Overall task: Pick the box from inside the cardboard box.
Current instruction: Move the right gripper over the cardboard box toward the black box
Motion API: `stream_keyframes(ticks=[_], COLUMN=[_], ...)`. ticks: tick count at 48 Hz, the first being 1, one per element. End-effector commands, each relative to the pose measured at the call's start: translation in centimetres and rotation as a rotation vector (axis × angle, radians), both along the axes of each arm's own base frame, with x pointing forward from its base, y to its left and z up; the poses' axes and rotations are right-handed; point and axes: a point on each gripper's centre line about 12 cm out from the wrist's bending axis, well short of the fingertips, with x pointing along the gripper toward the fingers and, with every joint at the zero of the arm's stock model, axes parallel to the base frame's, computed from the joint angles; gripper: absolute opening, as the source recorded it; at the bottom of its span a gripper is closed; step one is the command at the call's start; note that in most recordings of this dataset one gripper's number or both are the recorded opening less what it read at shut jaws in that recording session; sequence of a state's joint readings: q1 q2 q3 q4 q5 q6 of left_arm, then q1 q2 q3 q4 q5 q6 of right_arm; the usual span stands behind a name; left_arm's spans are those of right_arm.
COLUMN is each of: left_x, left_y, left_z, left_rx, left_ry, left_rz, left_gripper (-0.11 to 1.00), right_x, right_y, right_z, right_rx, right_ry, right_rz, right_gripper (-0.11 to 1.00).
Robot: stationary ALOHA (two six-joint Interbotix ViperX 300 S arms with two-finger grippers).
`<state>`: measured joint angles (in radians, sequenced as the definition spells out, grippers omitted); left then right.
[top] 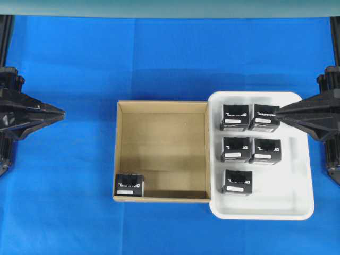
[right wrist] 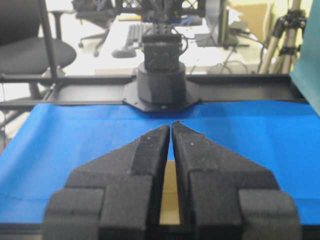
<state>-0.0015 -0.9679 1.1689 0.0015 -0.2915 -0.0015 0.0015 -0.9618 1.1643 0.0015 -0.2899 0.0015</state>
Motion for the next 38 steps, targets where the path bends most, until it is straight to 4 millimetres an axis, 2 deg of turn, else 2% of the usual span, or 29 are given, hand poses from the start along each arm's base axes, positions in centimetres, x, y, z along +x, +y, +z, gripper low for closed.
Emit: stream_keyframes(ticks=[1, 4, 8, 12, 26, 38], left_x=[0.3, 0.3, 0.2, 0.0, -1.3, -1.7], left_y=[-0.1, 0.0, -0.1, -0.2, -0.1, -0.1], left_z=[0.2, 0.2, 0.3, 0.5, 1.3, 1.3], left_rx=[0.007, 0.008, 0.008, 0.008, 0.009, 0.009], left_ry=[0.025, 0.054, 0.1, 0.13, 0.179, 0.198], left_rz=[-0.004, -0.003, -0.006, -0.008, -0.006, -0.005], left_gripper=[0.14, 0.11, 0.0, -0.05, -0.06, -0.06], right_x=[0.2, 0.6, 1.4, 2.7, 8.9, 15.2], right_y=[-0.2, -0.3, -0.4, -0.3, 0.4, 1.2], right_z=[0.6, 0.8, 1.1, 1.4, 2.2, 1.2], right_rx=[0.02, 0.082, 0.155, 0.189, 0.252, 0.272], right_ry=[-0.015, 0.009, 0.062, 0.148, 0.492, 0.765], right_rz=[-0.008, -0.016, -0.019, -0.015, -0.011, -0.01], right_gripper=[0.14, 0.15, 0.07, 0.03, 0.03, 0.03])
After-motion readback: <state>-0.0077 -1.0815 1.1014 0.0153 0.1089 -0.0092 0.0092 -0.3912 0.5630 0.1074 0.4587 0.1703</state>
